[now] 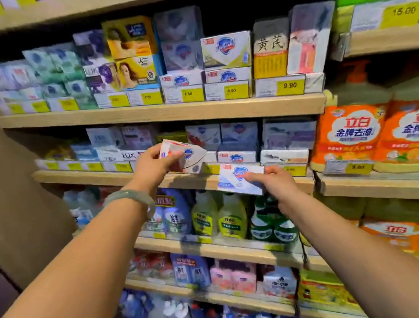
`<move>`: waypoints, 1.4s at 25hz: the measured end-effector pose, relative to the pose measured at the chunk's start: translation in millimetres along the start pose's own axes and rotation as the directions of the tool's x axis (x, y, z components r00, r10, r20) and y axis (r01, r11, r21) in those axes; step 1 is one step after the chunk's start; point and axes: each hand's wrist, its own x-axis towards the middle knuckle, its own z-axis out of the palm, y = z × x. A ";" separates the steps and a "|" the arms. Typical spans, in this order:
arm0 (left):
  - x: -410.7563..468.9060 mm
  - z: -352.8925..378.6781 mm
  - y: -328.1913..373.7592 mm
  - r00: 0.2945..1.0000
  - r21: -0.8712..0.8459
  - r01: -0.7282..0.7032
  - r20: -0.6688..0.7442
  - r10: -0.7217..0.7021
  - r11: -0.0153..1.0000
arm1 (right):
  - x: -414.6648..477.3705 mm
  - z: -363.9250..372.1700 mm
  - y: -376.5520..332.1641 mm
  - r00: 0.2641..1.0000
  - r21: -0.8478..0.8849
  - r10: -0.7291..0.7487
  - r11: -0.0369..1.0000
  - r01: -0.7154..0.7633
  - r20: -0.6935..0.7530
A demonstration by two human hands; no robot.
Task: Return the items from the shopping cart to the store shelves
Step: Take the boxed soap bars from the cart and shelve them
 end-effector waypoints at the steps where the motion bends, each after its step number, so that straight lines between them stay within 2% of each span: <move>1: 5.3 0.1 0.9 1.000 -0.002 -0.007 0.007 0.007 1.000 | 2.4 0.6 -3.7 0.999 -0.029 -0.029 0.999 0.029 -0.014; 3: 16.5 2.7 0.3 1.000 -0.056 -0.010 0.009 0.010 0.998 | 9.5 0.7 -14.8 0.998 -0.061 -0.065 0.996 0.064 -0.023; 8: 36.6 13.1 6.9 0.999 -0.108 0.005 0.041 -0.001 0.994 | 40.0 2.3 -49.8 0.955 -0.309 -0.289 0.916 0.256 -0.066; 12: 53.5 17.0 1.4 0.998 -0.041 -0.062 0.021 0.063 0.997 | 45.6 11.1 -54.3 0.888 -0.578 -0.442 0.760 0.297 -0.126; 16: 78.4 26.3 -21.0 0.996 0.020 -0.085 0.043 0.084 0.996 | 46.4 16.3 -50.3 0.858 -0.740 -0.501 0.619 0.262 -0.116; 21: 78.4 27.6 -5.7 0.990 0.207 -0.112 0.103 0.093 0.972 | 48.3 20.7 -55.6 0.844 -0.812 -0.522 0.542 0.217 -0.122; 26: 91.0 18.8 -6.0 0.976 0.553 -0.218 0.122 0.180 0.805 | 52.8 24.8 -54.6 0.843 -0.872 -0.528 0.457 0.176 -0.106; 30: 89.8 27.3 -11.9 0.952 0.654 -0.304 0.178 0.250 0.693 | 48.3 32.6 -53.7 0.819 -0.967 -0.574 0.222 0.128 -0.023; 32: 87.4 33.0 -15.3 0.932 0.701 -0.355 0.218 0.288 0.619 | 47.1 35.8 -55.3 0.773 -0.994 -0.633 0.046 0.094 0.044; 34: 85.1 36.9 -16.8 0.894 0.775 -0.419 0.261 0.365 0.472 | 50.3 36.8 -51.3 0.713 -0.980 -0.678 -0.190 0.065 0.179; 35: 84.4 37.9 -16.7 0.865 0.803 -0.454 0.292 0.408 0.386 | 52.1 37.3 -47.8 0.681 -0.960 -0.688 -0.265 0.085 0.250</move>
